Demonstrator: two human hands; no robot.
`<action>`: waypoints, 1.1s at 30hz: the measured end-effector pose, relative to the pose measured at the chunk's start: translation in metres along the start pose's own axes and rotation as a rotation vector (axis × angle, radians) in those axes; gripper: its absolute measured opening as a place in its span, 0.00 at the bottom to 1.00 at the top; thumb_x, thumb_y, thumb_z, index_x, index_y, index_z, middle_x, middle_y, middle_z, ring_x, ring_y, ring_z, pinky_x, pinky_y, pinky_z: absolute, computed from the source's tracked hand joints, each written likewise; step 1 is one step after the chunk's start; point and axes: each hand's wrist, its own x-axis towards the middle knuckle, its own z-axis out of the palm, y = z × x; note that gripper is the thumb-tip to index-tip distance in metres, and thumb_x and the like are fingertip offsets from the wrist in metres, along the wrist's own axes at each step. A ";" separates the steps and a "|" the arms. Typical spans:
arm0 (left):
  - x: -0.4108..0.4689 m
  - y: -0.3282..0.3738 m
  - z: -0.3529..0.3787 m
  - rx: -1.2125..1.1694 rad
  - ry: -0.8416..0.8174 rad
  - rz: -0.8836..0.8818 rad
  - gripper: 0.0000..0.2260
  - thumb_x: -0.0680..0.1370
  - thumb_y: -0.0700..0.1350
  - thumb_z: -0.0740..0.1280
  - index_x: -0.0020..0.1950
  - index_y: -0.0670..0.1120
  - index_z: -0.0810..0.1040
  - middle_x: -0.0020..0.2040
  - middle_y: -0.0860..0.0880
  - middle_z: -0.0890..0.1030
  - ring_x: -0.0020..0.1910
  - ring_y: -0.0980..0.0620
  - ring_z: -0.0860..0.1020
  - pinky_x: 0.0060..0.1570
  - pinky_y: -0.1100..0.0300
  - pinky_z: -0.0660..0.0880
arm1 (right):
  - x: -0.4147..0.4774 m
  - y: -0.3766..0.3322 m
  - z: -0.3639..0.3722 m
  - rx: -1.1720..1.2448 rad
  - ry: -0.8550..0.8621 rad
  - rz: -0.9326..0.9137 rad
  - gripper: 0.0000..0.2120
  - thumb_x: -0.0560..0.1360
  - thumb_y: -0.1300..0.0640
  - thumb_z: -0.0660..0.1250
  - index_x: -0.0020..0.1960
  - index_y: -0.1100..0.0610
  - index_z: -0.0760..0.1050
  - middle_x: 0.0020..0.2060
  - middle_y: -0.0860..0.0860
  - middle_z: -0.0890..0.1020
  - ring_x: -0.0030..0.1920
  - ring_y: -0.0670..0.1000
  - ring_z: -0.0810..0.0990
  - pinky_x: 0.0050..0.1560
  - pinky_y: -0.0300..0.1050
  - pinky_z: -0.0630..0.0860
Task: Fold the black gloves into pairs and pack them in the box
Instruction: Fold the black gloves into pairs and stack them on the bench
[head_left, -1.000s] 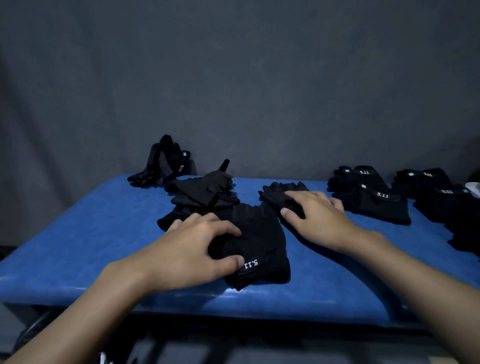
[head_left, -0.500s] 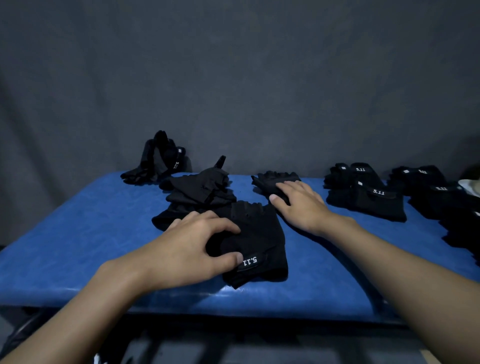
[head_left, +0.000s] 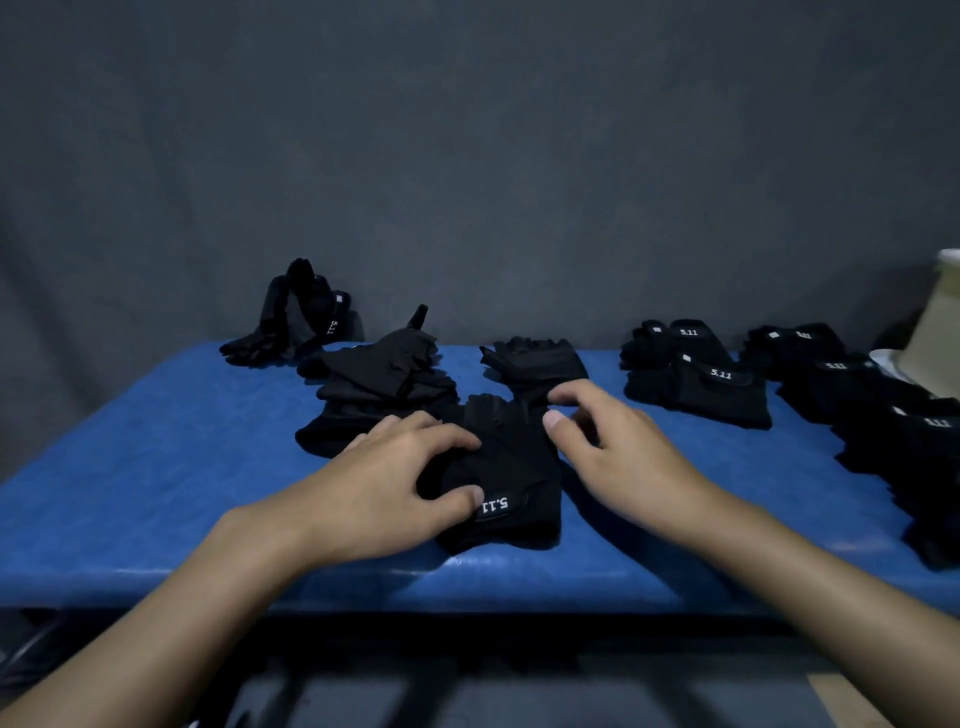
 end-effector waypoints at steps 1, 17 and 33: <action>-0.002 0.001 0.000 0.026 0.003 -0.006 0.34 0.67 0.72 0.55 0.70 0.62 0.68 0.62 0.66 0.68 0.65 0.62 0.65 0.70 0.54 0.65 | -0.005 -0.001 0.001 0.018 -0.032 0.008 0.13 0.80 0.43 0.58 0.62 0.44 0.71 0.38 0.48 0.78 0.42 0.44 0.76 0.58 0.51 0.71; -0.028 0.000 0.014 0.243 0.045 0.037 0.34 0.72 0.71 0.44 0.77 0.62 0.58 0.74 0.60 0.58 0.74 0.60 0.55 0.72 0.55 0.57 | -0.031 -0.008 0.015 0.109 -0.125 -0.024 0.25 0.70 0.32 0.60 0.62 0.42 0.75 0.54 0.38 0.80 0.59 0.43 0.77 0.66 0.51 0.69; -0.006 0.015 0.012 -0.046 0.183 0.003 0.26 0.77 0.65 0.46 0.71 0.62 0.68 0.65 0.63 0.71 0.68 0.62 0.63 0.70 0.56 0.59 | -0.034 0.015 -0.013 0.322 0.016 0.127 0.07 0.78 0.55 0.67 0.54 0.46 0.80 0.46 0.43 0.82 0.47 0.45 0.79 0.45 0.30 0.71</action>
